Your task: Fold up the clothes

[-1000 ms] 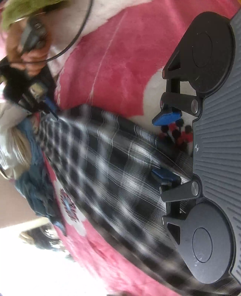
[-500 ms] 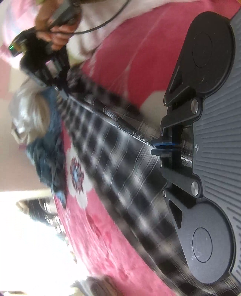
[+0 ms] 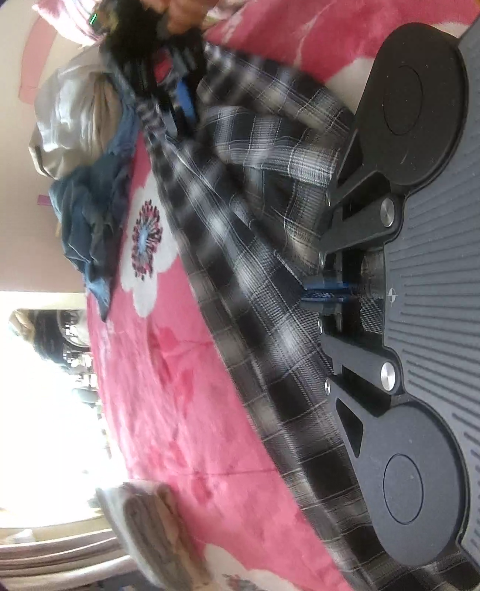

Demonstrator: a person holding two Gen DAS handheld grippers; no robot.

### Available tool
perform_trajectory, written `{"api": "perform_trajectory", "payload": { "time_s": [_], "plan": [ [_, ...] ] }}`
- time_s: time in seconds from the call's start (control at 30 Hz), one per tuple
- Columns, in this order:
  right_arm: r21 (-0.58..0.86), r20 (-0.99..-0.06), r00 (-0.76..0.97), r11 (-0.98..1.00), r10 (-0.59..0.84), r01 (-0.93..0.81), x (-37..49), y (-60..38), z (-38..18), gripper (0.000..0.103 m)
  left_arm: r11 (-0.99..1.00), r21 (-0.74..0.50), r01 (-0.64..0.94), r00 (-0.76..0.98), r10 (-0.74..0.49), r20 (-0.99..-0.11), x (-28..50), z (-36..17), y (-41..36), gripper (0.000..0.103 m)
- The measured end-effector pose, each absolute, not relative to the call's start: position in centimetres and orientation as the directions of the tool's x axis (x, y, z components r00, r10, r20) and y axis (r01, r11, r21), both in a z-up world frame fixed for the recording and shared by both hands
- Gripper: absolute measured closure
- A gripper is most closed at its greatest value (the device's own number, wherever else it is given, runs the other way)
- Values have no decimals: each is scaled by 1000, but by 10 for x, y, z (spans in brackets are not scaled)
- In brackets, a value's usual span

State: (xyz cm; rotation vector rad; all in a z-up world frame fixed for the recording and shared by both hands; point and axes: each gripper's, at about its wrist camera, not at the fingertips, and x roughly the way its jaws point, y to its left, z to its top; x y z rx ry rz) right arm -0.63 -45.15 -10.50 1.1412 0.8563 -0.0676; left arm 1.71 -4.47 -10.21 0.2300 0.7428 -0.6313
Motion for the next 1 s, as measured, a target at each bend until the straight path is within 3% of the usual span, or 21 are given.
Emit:
{"api": "perform_trajectory", "payload": {
  "time_s": [0.1,0.3,0.43,0.47,0.53,0.6,0.67,0.8,0.93,1.0],
  "plan": [
    [812,-567,704,430,428,393,-40,-438,-96,63,809,-70,583,561,-464,-686,18,-96,-35,74],
    [761,-647,508,511,568,399,-71,-374,-124,63,833,-149,533,575,-485,-659,2,-70,-8,63],
    [783,-620,566,475,544,402,-75,-357,-140,66,789,-128,601,511,-502,-697,-30,-66,3,51],
    [792,-608,587,464,535,397,-75,-355,-142,68,778,-100,620,502,-492,-712,-38,-69,2,50],
    [796,-599,607,469,523,382,-75,-351,-143,87,765,-8,644,517,-444,-732,-51,-80,-3,49],
    [795,-598,613,476,516,375,-76,-350,-140,99,752,100,651,556,-384,-737,-61,-91,-9,49],
    [810,-573,639,473,513,347,-78,-355,-128,100,743,169,648,588,-347,-731,-63,-97,-12,49],
    [851,-514,681,413,522,325,-85,-368,-104,100,745,141,652,581,-372,-724,-58,-95,-6,49],
    [885,-466,691,297,553,360,-78,-380,-108,100,706,226,671,612,-355,-707,-59,-97,-7,50],
    [888,-460,686,275,564,369,-64,-379,-112,100,691,260,675,627,-350,-696,-58,-97,-5,57]
  ]
}}
